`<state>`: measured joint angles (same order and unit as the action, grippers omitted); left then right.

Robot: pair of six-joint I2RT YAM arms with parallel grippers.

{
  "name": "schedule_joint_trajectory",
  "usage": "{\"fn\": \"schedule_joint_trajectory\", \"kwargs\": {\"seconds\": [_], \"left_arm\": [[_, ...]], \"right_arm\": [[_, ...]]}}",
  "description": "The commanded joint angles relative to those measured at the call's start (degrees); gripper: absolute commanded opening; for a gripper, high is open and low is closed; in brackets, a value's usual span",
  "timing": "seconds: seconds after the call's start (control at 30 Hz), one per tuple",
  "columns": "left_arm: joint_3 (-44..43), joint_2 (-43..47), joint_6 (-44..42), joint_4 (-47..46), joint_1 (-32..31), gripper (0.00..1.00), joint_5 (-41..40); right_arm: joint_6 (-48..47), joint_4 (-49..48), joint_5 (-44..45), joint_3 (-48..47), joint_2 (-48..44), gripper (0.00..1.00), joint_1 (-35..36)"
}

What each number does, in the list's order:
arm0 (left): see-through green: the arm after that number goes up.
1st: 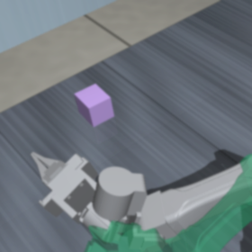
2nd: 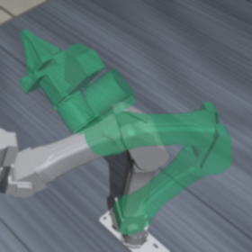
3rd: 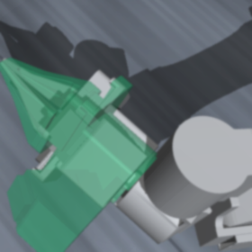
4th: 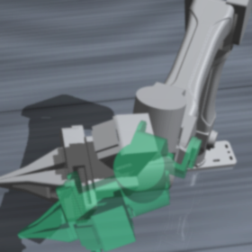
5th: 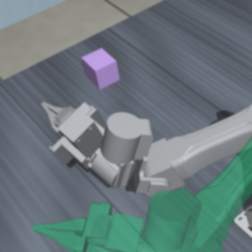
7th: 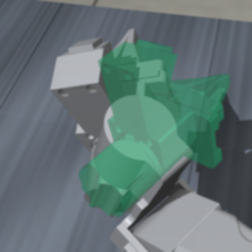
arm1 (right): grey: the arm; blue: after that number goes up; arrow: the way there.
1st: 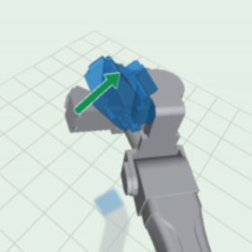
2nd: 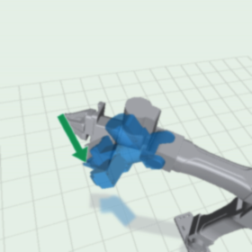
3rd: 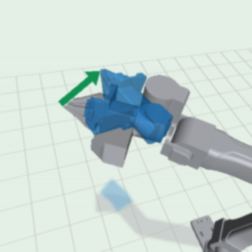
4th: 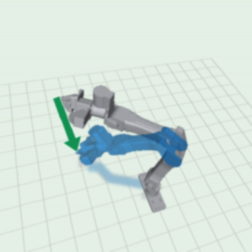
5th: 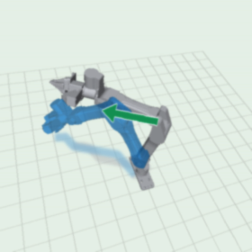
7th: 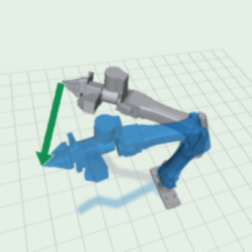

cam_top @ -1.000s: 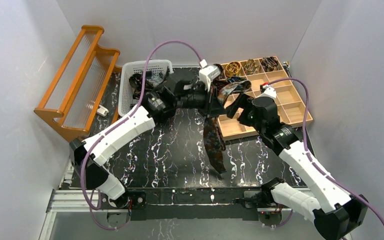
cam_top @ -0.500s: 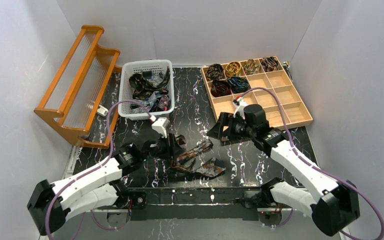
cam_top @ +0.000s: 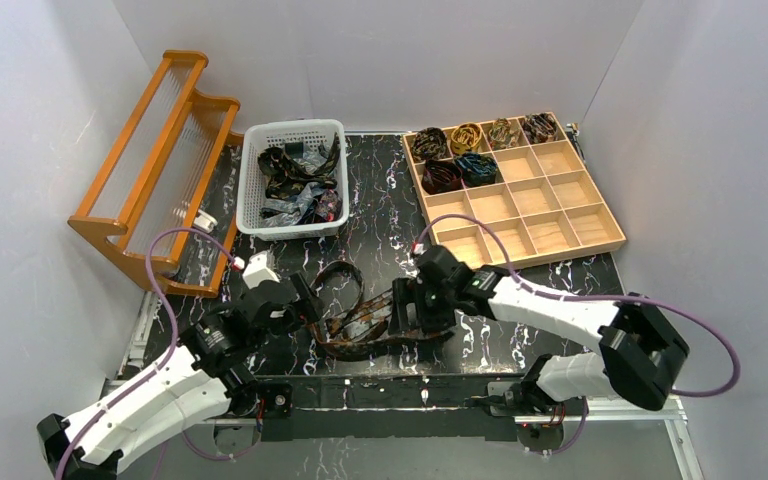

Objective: Roll the ties
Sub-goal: Place the tie at the center of the board.

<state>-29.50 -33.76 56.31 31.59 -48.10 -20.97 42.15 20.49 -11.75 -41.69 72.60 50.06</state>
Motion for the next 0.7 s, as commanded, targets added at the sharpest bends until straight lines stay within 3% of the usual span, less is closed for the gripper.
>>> {"fn": "schedule_joint_trajectory", "kwargs": {"seconds": [0.0,0.27,0.37,0.67], "left_arm": [[-3.20,0.61,4.09,10.95,0.15,0.88,-5.85],[-8.03,-1.23,-0.82,11.14,0.14,0.97,-4.59],[-10.18,-0.89,-1.72,12.21,0.19,0.98,-4.61],[-8.57,9.79,-0.79,12.84,0.15,0.98,-8.34]], "right_arm": [[3.86,4.22,10.34,-3.52,2.21,0.96,6.50],[4.66,9.54,17.91,-6.34,-0.50,0.98,13.54],[5.96,11.82,17.07,-8.68,-3.47,0.99,14.49],[18.79,6.18,15.84,-1.64,-5.40,0.98,23.92]]}}
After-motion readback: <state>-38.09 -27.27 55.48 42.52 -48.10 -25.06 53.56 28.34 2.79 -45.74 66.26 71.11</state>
